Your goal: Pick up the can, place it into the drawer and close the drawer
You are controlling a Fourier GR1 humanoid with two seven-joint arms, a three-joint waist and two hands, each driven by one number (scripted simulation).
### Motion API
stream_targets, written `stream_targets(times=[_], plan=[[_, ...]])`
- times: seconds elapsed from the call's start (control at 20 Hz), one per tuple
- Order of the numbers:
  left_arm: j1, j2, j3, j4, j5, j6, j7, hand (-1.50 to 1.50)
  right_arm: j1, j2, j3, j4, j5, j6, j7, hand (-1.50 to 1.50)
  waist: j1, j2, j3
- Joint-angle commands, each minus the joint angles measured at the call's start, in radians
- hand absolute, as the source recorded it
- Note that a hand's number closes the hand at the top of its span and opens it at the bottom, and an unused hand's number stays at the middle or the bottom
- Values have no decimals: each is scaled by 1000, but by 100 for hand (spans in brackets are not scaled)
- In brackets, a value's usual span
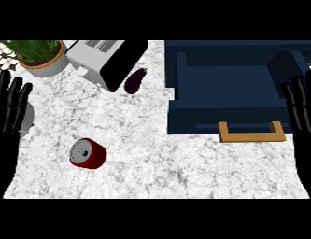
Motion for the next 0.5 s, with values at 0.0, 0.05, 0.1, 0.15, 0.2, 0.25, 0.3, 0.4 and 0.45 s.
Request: stream_targets(times=[0.0, 0.05, 0.1, 0.15, 0.2, 0.25, 0.3, 0.4, 0.45], plan=[[-12, 45, 58, 41, 115, -94, -22, -150, -13, -18, -60, 38, -8, 3, -26, -150, 11, -17, -6], [92, 36, 28, 15, 153, -148, -98, -150, -48, -1, -29, 21, 15, -23, 16, -150, 17, -18, -6], [135, 80, 64, -112, 244, -201, -30, -150, 3, 1, -36, 10, 2, -15, -4, -150, 23, -21, -6], [148, 69, 21, -72, 261, -243, -78, -150, 72, -8, -56, -26, -21, 5, -45, -150, 14, -22, -6], [211, 67, -16, -158, 282, -268, -45, -150, 13, -13, -50, -38, -9, -10, 16, -150, 25, -23, -7], [212, 90, 15, -113, 347, -328, -109, -150, 31, -7, -31, -38, -3, -5, 7, -150, 22, -22, -7], [250, 87, 54, 35, 278, -212, 77, -150, 112, -11, -82, 52, 5, -43, 114, -150, 13, -8, -7], [273, 117, 88, 25, 349, -247, 111, -150, 63, 3, -85, 60, 26, -85, 169, -150, 26, -15, -7], [276, 146, 131, -34, 410, -249, 176, -150, 72, -2, -97, 57, 1, -71, 172, -150, 24, -18, -6]])
